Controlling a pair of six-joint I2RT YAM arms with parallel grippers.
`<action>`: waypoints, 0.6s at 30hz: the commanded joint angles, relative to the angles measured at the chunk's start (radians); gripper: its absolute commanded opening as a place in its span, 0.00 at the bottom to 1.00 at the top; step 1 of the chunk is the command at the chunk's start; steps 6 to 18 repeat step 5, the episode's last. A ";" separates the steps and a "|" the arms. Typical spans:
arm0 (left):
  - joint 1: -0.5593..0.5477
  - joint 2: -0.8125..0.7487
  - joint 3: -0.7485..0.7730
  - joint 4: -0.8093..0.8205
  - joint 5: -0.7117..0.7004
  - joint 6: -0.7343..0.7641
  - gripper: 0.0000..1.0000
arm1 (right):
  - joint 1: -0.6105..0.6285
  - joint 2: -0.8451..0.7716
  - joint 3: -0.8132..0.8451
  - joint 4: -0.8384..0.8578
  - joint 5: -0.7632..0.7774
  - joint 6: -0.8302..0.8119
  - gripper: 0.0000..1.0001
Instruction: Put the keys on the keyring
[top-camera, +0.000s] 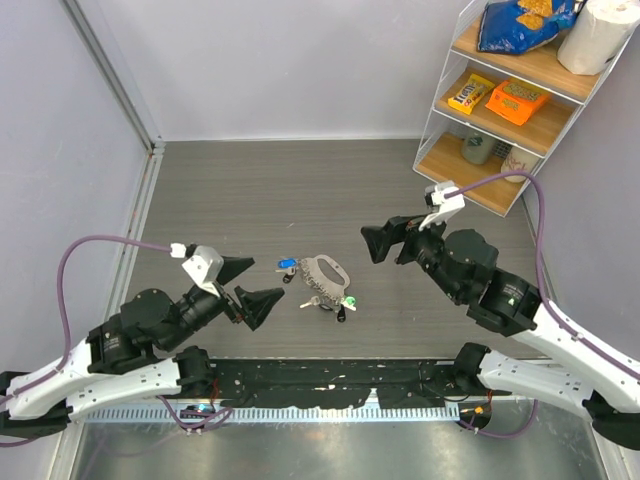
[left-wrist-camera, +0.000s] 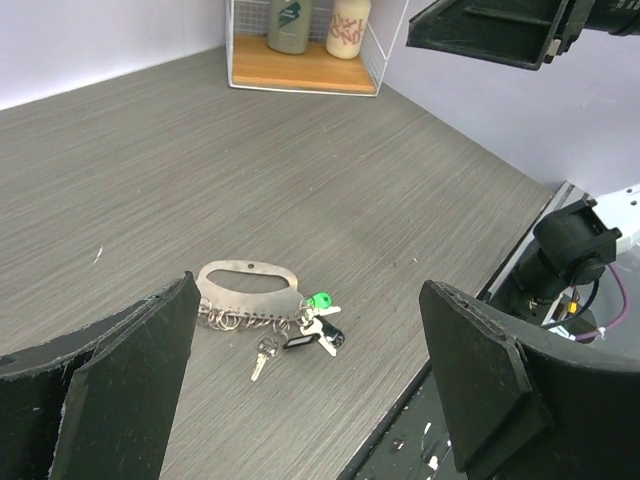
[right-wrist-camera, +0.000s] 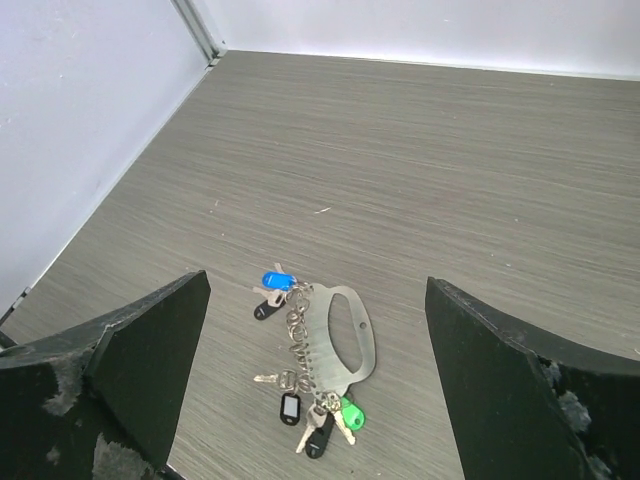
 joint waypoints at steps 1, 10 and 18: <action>0.001 0.000 0.043 -0.004 -0.026 0.026 1.00 | -0.003 -0.020 0.044 0.011 -0.006 -0.027 0.96; 0.001 0.002 0.045 -0.018 -0.029 0.024 1.00 | -0.003 -0.015 0.062 -0.021 -0.008 -0.047 0.96; 0.001 0.002 0.045 -0.018 -0.029 0.024 1.00 | -0.003 -0.015 0.062 -0.021 -0.008 -0.047 0.96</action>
